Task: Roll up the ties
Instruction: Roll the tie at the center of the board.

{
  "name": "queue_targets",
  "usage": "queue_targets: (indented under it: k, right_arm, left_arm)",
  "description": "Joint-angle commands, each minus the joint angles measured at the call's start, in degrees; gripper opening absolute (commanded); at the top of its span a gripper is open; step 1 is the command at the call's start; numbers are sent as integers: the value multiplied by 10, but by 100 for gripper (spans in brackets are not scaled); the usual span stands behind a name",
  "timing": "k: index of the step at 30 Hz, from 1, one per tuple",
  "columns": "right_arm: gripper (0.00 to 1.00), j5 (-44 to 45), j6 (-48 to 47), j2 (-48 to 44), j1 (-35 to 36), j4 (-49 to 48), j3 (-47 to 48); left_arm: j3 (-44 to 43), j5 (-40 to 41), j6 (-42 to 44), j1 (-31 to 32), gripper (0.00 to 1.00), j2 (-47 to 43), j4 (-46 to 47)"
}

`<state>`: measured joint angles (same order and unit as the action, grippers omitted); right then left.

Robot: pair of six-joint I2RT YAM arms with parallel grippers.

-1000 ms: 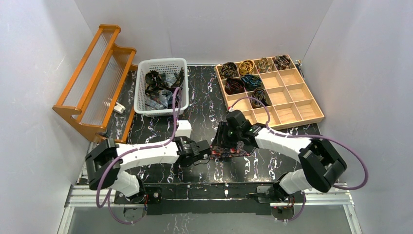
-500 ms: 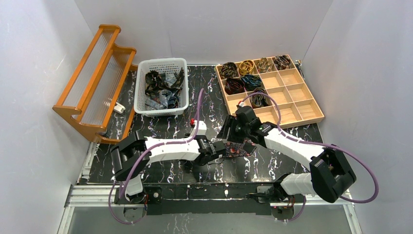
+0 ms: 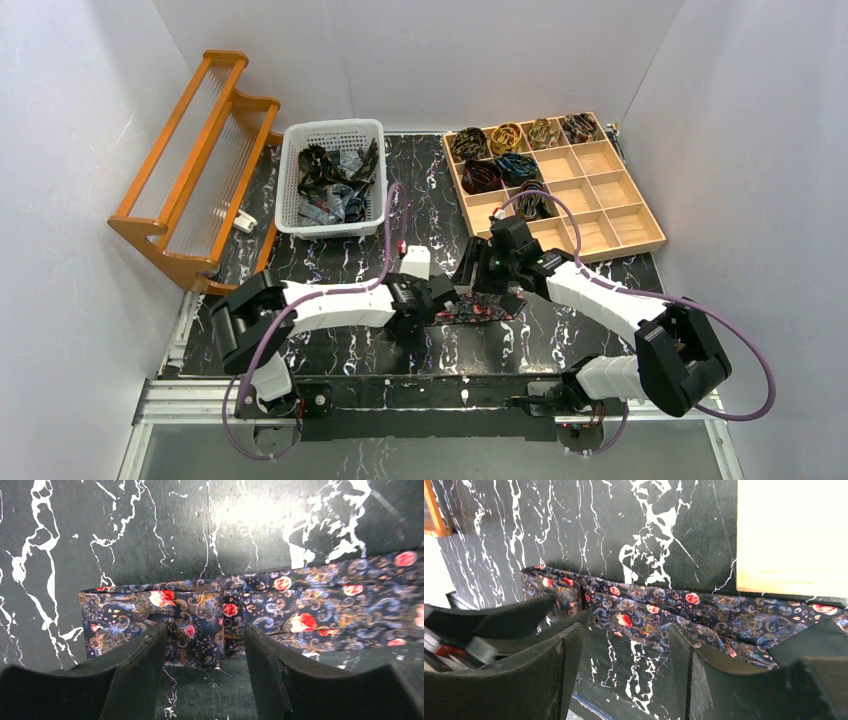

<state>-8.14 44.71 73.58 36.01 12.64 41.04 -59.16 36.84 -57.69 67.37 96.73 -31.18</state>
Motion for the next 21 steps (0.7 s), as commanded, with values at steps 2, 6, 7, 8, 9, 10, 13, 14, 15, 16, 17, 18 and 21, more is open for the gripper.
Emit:
queue_targets:
  k: [2,6,7,8,9,10,13,14,15,16,17,18,21]
  right_arm:
    - [72,-46,-27,0,-3,-3,17]
    - [78,-122,-46,6,-3,-60,18]
    - [78,-142,-47,14,-2,-73,23]
    - [78,-157,-48,23,0,-85,27]
    - [79,-165,-50,34,5,-94,33]
    - [80,-171,-58,44,13,-99,42]
    - [88,-212,-151,77,45,-111,78]
    - [92,-210,-192,84,55,-111,93]
    - [98,-188,-227,91,65,-107,108]
    - [99,-158,-253,97,72,-106,121]
    - [99,-154,-287,102,76,-117,127]
    - [99,-157,-319,106,79,-144,124]
    - [99,-185,-432,100,102,-279,60]
  left_arm:
    - [40,-52,44,-30,60,-128,104]
    - [72,-61,65,-49,66,-223,112]
    - [83,-69,70,-58,67,-244,112]
    - [96,-73,71,-68,67,-267,108]
    - [109,-72,68,-79,68,-288,100]
    - [127,-71,65,-92,69,-309,93]
    - [186,-106,58,-149,70,-373,86]
    - [206,-123,59,-171,71,-393,90]
    - [227,-138,59,-191,71,-409,94]
    - [252,-157,61,-213,72,-423,101]
    - [268,-184,66,-243,73,-430,112]
    - [280,-210,71,-263,74,-433,121]
    - [295,-241,84,-314,76,-427,107]
